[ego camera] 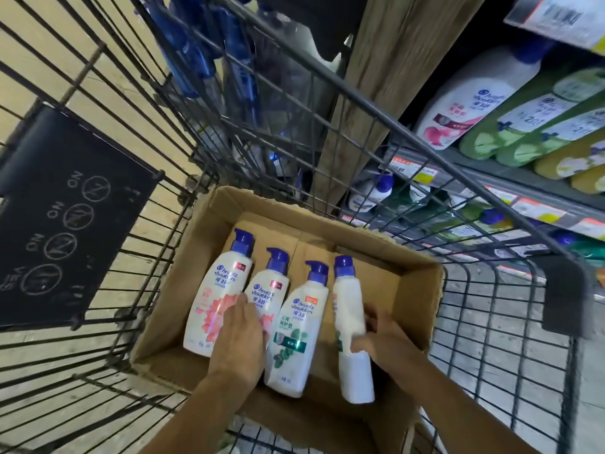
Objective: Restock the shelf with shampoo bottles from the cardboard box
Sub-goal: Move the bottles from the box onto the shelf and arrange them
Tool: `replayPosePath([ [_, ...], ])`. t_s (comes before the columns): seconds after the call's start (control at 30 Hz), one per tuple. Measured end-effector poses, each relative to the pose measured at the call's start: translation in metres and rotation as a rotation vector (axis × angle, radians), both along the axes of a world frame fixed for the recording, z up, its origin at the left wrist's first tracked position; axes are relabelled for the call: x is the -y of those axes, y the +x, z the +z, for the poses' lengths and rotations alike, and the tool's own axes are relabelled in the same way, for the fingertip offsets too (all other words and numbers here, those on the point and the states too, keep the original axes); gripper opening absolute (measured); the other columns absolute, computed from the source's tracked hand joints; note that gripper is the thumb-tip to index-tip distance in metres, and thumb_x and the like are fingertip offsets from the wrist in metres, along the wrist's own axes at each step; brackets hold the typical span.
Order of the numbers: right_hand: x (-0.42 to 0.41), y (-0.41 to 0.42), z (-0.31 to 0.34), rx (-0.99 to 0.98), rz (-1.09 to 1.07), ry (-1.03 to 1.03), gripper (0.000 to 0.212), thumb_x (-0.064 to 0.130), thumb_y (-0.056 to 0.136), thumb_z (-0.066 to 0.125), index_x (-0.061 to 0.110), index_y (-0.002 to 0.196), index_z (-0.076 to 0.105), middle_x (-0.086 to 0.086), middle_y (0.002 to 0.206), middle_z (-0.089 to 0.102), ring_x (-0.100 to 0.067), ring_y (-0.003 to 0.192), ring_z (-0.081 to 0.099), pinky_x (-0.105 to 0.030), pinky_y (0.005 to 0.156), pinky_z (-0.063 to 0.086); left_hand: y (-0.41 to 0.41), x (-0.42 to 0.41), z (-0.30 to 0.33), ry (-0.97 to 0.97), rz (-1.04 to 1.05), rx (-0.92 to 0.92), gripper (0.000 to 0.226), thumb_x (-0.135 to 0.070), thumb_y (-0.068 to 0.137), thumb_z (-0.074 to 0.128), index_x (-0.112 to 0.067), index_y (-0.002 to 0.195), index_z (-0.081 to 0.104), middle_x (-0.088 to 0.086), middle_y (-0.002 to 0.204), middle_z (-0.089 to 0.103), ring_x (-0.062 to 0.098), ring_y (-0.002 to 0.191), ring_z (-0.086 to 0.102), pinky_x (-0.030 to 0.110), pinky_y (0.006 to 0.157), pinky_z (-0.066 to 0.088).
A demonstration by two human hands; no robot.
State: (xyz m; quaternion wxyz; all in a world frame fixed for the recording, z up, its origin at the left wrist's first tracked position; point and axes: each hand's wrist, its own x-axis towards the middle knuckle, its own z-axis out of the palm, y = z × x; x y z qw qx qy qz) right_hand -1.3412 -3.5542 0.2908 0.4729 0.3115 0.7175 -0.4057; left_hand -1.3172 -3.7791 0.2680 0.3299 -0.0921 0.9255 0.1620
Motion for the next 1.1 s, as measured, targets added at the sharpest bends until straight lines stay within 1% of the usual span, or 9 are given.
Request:
replayPosePath([
  [0.13, 0.027, 0.012, 0.001, -0.032, 0.157, 0.152, 0.092, 0.04, 0.057, 0.09, 0.015, 0.13, 0.04, -0.003, 0.127, 0.044, -0.023, 0.115, 0.053, -0.039, 0.095, 0.048, -0.009, -0.002, -0.004, 0.007, 0.0, -0.011, 0.064, -0.023, 0.082, 0.068, -0.01, 0.132, 0.031, 0.011, 0.141, 0.037, 0.027, 0.13, 0.033, 0.038, 0.108, 0.038],
  [0.23, 0.036, 0.021, -0.011, -0.043, -0.034, 0.125, 0.073, 0.024, 0.055, 0.091, 0.011, 0.118, 0.056, -0.005, 0.115, 0.063, -0.024, 0.104, 0.064, -0.043, 0.092, 0.054, -0.021, 0.002, -0.007, 0.026, 0.03, -0.003, 0.062, -0.024, 0.079, 0.072, -0.015, 0.128, 0.035, 0.008, 0.13, 0.047, 0.024, 0.122, 0.041, 0.037, 0.107, 0.037],
  [0.33, 0.025, 0.023, -0.019, -0.031, -0.165, 0.096, 0.063, 0.003, 0.067, 0.079, 0.013, 0.123, 0.05, -0.008, 0.112, 0.066, -0.028, 0.102, 0.064, -0.048, 0.093, 0.053, -0.031, 0.005, -0.01, -0.024, -0.017, 0.063, 0.08, -0.033, 0.075, 0.076, -0.011, 0.136, 0.03, 0.01, 0.129, 0.044, 0.024, 0.119, 0.043, 0.034, 0.104, 0.038],
  [0.5, 0.02, 0.022, -0.023, -0.131, -0.106, 0.223, 0.067, 0.036, 0.069, 0.084, 0.014, 0.121, 0.047, -0.006, 0.113, 0.062, -0.024, 0.102, 0.063, -0.041, 0.084, 0.055, -0.048, 0.007, -0.011, -0.068, -0.025, 0.2, 0.08, -0.044, 0.063, 0.084, -0.009, 0.125, 0.046, 0.01, 0.125, 0.043, 0.024, 0.117, 0.045, 0.037, 0.103, 0.039],
  [0.6, 0.02, 0.018, -0.022, -0.183, -0.096, 0.265, 0.061, 0.031, 0.068, 0.086, 0.013, 0.112, 0.048, -0.005, 0.107, 0.064, -0.02, 0.093, 0.065, -0.033, 0.073, 0.054, -0.049, 0.006, -0.011, 0.004, 0.05, 0.206, 0.08, -0.038, 0.058, 0.088, -0.013, 0.12, 0.045, 0.006, 0.117, 0.054, 0.024, 0.113, 0.053, 0.039, 0.101, 0.044],
  [0.7, 0.015, 0.018, -0.022, -0.228, -0.171, 0.258, 0.058, 0.024, 0.066, 0.088, 0.018, 0.101, 0.043, 0.0, 0.095, 0.063, -0.016, 0.078, 0.062, -0.025, 0.057, 0.047, -0.042, 0.012, -0.012, 0.182, 0.191, 0.216, 0.067, -0.028, 0.059, 0.09, -0.022, 0.098, 0.036, -0.006, 0.087, 0.059, 0.016, 0.086, 0.063, 0.028, 0.072, 0.048],
  [0.77, 0.013, 0.019, -0.023, -0.227, -0.189, 0.225, 0.059, 0.023, 0.066, 0.088, 0.019, 0.102, 0.041, 0.002, 0.093, 0.061, -0.015, 0.077, 0.061, -0.023, 0.053, 0.044, -0.039, 0.018, -0.013, 0.248, 0.206, 0.222, 0.061, -0.031, 0.059, 0.089, -0.025, 0.092, 0.038, -0.009, 0.084, 0.06, 0.007, 0.076, 0.059, 0.022, 0.061, 0.042],
  [0.93, 0.006, 0.018, -0.024, -0.254, -0.225, 0.147, 0.061, 0.019, 0.066, 0.088, 0.014, 0.11, 0.047, -0.003, 0.101, 0.067, -0.016, 0.083, 0.068, -0.03, 0.061, 0.056, -0.037, 0.02, -0.005, 0.359, 0.249, 0.164, 0.049, -0.032, 0.059, 0.089, -0.032, 0.092, 0.053, -0.009, 0.094, 0.068, 0.008, 0.087, 0.064, 0.032, 0.08, 0.051],
  [1.1, 0.004, 0.015, 0.0, -0.466, -0.166, 0.075, 0.069, 0.022, 0.061, 0.092, 0.038, 0.108, 0.044, 0.013, 0.102, 0.067, 0.001, 0.085, 0.068, -0.022, 0.064, 0.059, -0.052, 0.012, 0.03, 0.433, 0.267, 0.067, 0.054, -0.024, 0.059, 0.09, -0.031, 0.099, 0.055, -0.009, 0.095, 0.07, 0.007, 0.088, 0.066, 0.034, 0.081, 0.056],
])
